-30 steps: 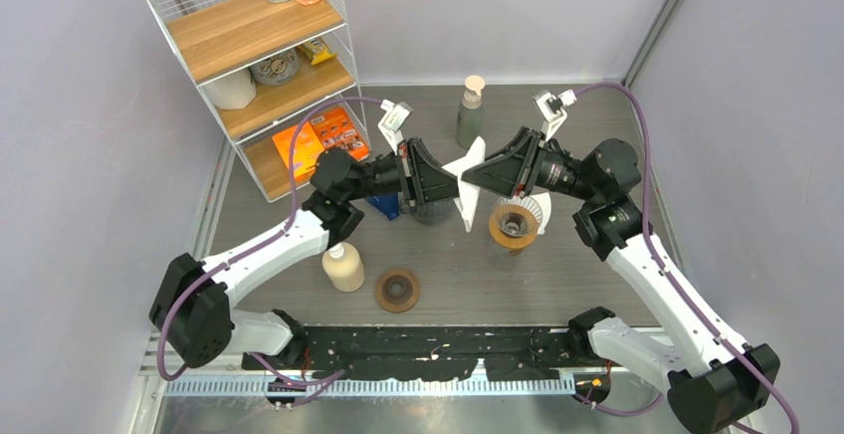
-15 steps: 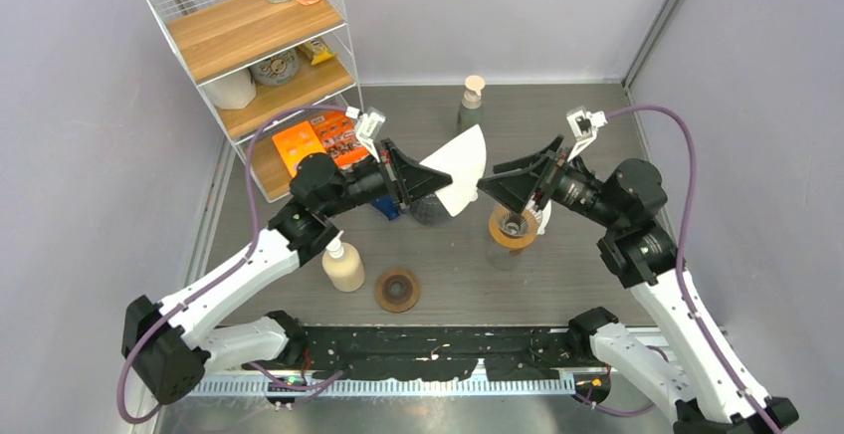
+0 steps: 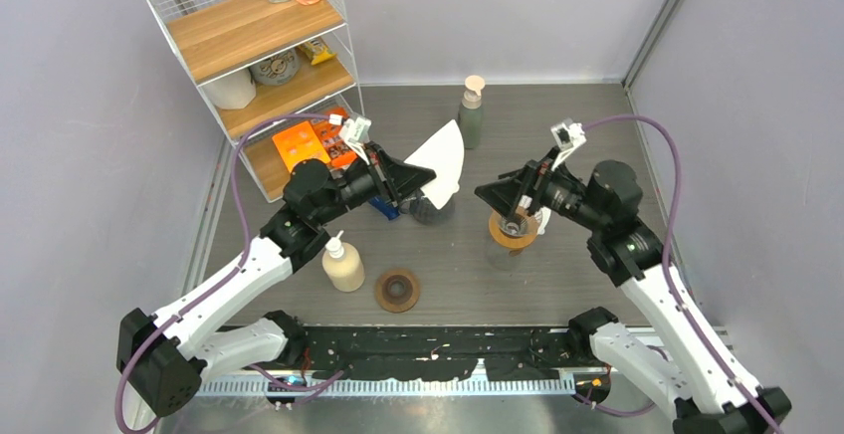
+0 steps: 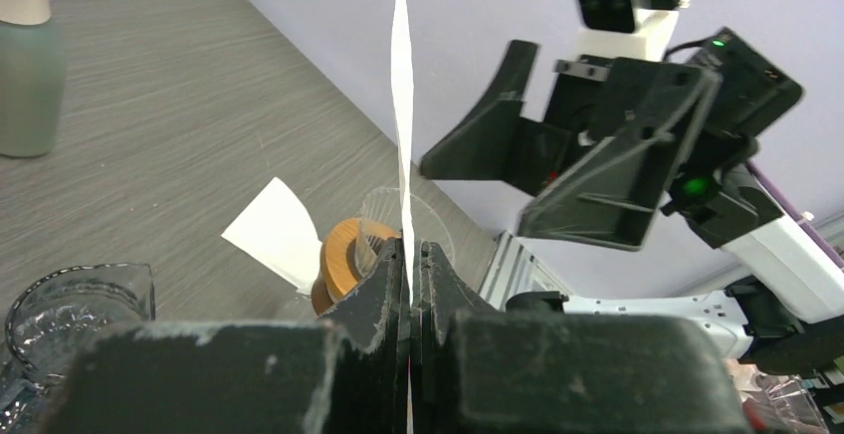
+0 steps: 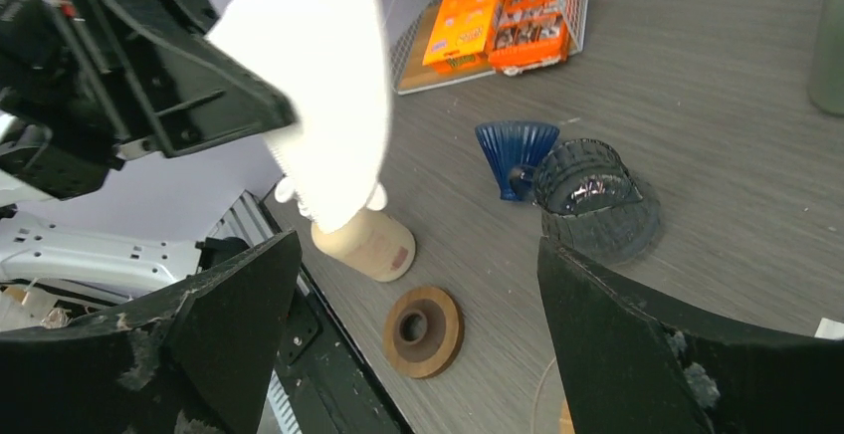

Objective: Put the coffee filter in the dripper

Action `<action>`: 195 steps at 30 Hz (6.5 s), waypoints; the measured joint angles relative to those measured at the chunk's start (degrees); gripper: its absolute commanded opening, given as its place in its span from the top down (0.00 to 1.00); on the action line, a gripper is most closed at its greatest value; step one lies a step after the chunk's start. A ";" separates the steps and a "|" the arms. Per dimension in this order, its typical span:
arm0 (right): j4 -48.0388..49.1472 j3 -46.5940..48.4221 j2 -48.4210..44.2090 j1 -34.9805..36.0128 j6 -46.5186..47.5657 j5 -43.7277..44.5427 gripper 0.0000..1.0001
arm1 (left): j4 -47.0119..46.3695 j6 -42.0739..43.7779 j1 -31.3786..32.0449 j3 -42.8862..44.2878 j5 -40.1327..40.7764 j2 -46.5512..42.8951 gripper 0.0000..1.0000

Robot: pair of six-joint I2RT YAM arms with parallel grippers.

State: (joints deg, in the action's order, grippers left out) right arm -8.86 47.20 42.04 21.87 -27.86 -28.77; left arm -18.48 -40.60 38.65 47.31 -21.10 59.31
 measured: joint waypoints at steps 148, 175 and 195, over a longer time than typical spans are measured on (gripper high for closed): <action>32.98 -2.21 19.50 1.81 -20.52 -14.62 0.28 | -12.90 -8.72 -0.07 -2.97 -6.64 1.70 1.00; 44.70 -2.56 17.77 1.81 -23.61 -20.46 0.75 | -17.35 -10.38 -0.07 -2.97 -12.24 3.48 1.00; 27.93 0.11 13.86 1.84 -15.80 -16.70 0.95 | -11.47 -6.40 -0.07 -2.23 -8.96 2.73 0.17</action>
State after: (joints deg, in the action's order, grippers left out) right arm 19.07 47.31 55.90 23.70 -43.66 -45.47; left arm -29.95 -47.00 38.59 45.08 -30.06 62.04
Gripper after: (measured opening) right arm 0.062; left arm 0.537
